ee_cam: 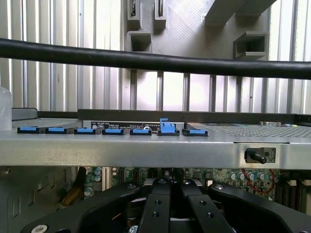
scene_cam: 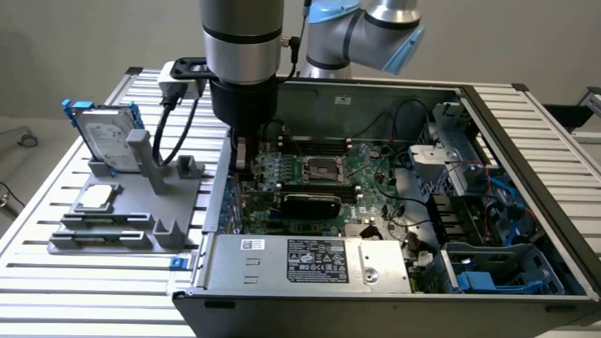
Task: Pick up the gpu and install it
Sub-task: 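Press down on the gpu until it lock into place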
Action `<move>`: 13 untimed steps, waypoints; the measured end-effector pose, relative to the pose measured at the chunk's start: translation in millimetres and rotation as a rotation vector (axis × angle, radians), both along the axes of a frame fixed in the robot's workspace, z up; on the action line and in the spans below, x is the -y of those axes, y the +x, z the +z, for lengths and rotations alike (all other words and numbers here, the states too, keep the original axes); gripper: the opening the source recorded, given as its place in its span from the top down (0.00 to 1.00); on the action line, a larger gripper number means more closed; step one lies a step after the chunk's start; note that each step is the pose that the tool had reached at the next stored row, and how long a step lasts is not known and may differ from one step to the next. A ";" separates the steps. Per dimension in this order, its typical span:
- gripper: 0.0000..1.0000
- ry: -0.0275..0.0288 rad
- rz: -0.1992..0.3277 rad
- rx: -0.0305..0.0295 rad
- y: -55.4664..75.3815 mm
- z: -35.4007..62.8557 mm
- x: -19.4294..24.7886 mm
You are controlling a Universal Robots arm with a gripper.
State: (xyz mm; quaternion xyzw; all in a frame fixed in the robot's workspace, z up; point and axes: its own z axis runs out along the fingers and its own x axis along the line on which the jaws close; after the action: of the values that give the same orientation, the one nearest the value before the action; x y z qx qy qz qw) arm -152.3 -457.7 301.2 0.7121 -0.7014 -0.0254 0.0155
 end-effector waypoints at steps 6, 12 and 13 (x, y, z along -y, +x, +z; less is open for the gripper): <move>0.89 -0.0001 -0.001 -0.0070 -0.4 0.1 -0.1; 0.89 -0.0001 -0.002 -0.0134 -0.7 1.6 -0.1; 0.89 0.0000 -0.003 -0.0135 -0.7 1.7 -0.2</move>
State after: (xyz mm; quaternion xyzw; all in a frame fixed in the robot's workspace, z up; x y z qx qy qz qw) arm -153.0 -457.5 302.9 0.7109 -0.7023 -0.0303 0.0202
